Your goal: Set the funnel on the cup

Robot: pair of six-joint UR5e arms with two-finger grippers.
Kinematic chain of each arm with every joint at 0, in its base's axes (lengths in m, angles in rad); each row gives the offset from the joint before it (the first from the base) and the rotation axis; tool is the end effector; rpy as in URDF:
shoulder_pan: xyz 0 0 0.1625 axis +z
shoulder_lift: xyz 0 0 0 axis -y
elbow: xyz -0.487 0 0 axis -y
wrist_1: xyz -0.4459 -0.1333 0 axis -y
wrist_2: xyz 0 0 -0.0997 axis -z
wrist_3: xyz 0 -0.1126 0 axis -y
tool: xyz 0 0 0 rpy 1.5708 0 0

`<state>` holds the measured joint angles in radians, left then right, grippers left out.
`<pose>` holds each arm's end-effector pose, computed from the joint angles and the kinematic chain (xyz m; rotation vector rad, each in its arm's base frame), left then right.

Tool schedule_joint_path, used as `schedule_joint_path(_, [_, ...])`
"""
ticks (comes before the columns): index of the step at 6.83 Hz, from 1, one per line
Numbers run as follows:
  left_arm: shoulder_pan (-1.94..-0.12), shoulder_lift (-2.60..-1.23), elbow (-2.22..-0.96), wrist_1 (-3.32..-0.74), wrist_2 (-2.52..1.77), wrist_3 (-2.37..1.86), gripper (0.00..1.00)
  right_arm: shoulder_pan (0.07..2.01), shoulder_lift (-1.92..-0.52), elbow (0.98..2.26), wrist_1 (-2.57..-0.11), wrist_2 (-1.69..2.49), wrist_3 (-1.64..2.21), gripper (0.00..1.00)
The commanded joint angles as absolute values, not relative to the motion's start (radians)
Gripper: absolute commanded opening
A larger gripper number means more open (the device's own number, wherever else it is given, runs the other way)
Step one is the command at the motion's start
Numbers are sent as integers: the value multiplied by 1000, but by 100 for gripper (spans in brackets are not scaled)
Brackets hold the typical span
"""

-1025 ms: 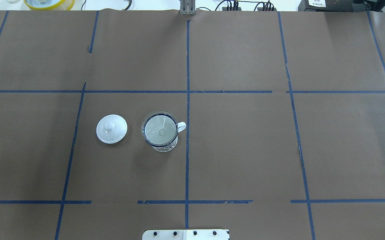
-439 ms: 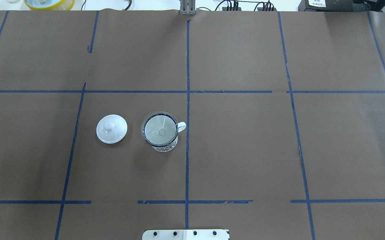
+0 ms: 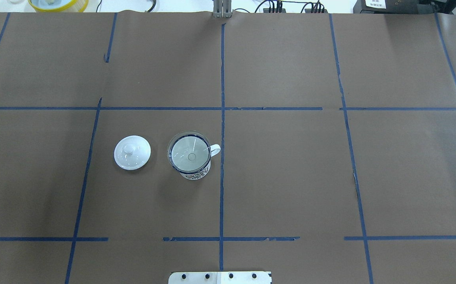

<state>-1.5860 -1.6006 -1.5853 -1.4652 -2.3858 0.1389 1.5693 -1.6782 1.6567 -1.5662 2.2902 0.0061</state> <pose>-0.0598 -0.5539 0.7127 0.0050 0.8171 0.0918 0.0584 -0.4919 0.7427 -0.0189 -0.7193 0.0105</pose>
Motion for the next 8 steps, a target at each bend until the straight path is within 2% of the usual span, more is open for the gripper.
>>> schedule_joint_path(1, [-1586, -1598, -1594, -1465, -2382, 138, 100, 1569, -1678, 1657, -1566, 2290, 6, 100])
schedule_joint_path(8, [-1588, -1597, -1617, -1465, -2378, 141, 100, 1569, -1678, 1657, -1566, 2290, 6, 100])
